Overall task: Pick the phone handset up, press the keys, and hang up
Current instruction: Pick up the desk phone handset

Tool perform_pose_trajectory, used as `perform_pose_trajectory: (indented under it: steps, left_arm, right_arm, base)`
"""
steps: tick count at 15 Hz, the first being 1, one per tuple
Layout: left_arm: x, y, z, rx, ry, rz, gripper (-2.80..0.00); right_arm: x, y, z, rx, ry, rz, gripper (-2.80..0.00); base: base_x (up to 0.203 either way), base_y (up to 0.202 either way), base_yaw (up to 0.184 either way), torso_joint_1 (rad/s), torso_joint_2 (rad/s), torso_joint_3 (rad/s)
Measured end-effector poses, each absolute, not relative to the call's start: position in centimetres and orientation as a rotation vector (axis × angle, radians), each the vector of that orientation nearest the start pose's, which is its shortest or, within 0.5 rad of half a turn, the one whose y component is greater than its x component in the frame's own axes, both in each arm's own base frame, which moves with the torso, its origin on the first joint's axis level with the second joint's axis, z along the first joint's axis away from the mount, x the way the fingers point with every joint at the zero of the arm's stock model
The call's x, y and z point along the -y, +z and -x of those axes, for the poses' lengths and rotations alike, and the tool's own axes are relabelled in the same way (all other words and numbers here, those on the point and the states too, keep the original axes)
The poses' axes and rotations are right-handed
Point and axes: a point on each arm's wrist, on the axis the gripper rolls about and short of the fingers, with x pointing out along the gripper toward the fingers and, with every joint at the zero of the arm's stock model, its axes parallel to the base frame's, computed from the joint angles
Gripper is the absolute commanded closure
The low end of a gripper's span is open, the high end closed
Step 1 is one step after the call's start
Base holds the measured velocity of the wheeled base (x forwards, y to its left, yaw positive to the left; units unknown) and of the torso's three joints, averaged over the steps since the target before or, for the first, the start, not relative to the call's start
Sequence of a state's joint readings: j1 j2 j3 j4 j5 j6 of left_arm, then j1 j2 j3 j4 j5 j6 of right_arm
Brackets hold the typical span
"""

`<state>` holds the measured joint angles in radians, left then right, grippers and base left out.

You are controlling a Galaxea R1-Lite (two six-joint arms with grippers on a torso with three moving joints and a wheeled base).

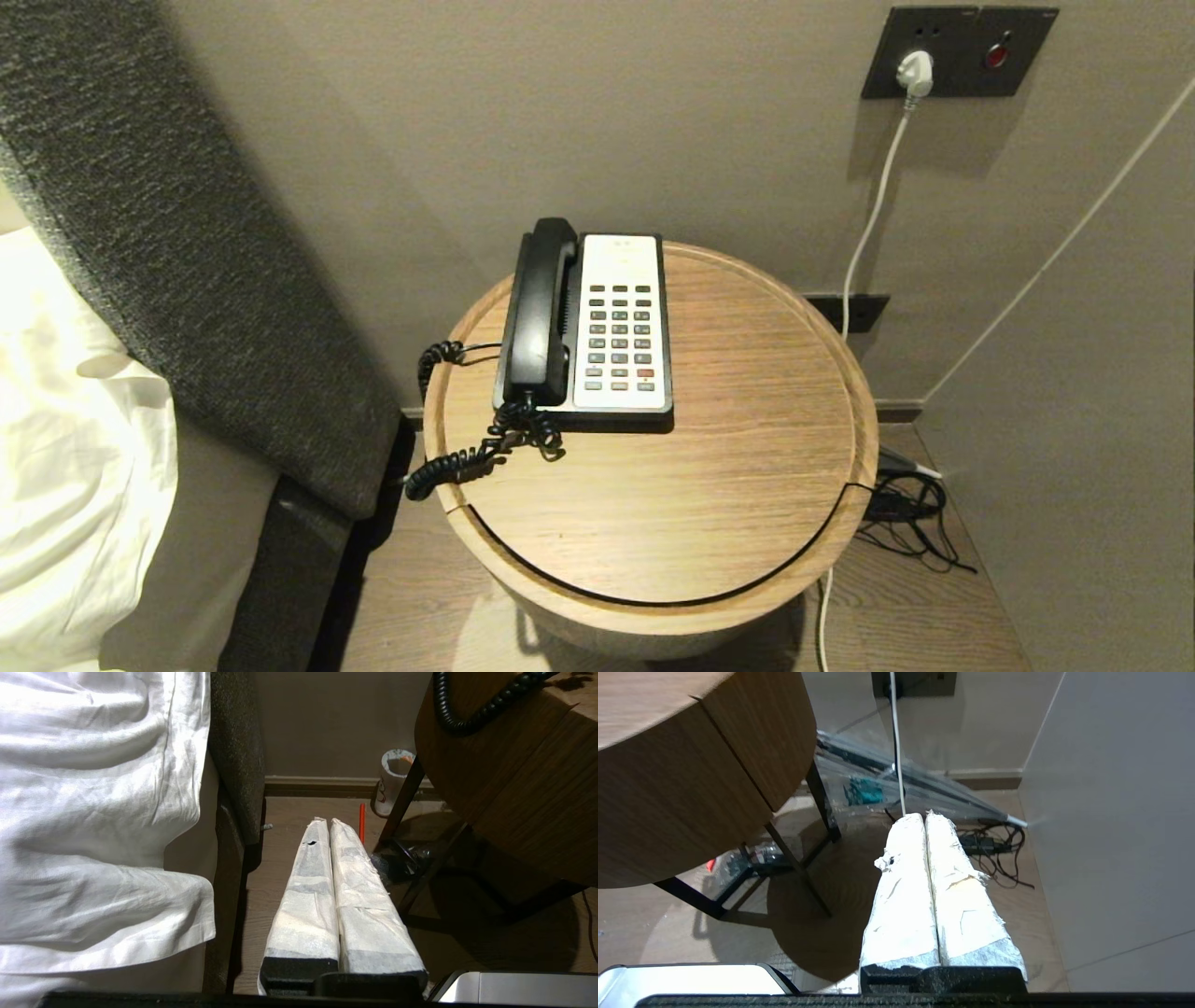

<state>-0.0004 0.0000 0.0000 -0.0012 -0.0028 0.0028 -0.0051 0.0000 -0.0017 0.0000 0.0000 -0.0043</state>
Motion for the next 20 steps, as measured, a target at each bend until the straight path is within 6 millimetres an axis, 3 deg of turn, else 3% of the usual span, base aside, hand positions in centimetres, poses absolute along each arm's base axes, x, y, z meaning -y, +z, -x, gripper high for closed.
perform_pose_trajectory:
  steps: [6, 18, 20]
  left_arm:
    - [0.0, 7.6, 2.3, 0.001, -0.004, -0.004, 0.0]
    - [0.0, 7.6, 2.3, 0.0, -0.007, -0.045, 0.0]
    - [0.0, 8.9, 2.7, 0.028, -0.015, -0.057, 0.0]
  right_arm:
    - [0.0, 7.6, 2.3, 0.002, -0.005, 0.004, 0.0]
    - [0.0, 7.6, 2.3, 0.002, -0.005, 0.004, 0.0]
    - [0.0, 7.6, 2.3, 0.002, -0.005, 0.004, 0.0]
  base:
    - [0.0, 0.0, 0.0, 0.003, 0.0, -0.19]
    - [0.0, 0.0, 0.0, 0.0, 0.0, -0.012]
    - [0.0, 0.0, 0.0, 0.0, 0.0, 0.0]
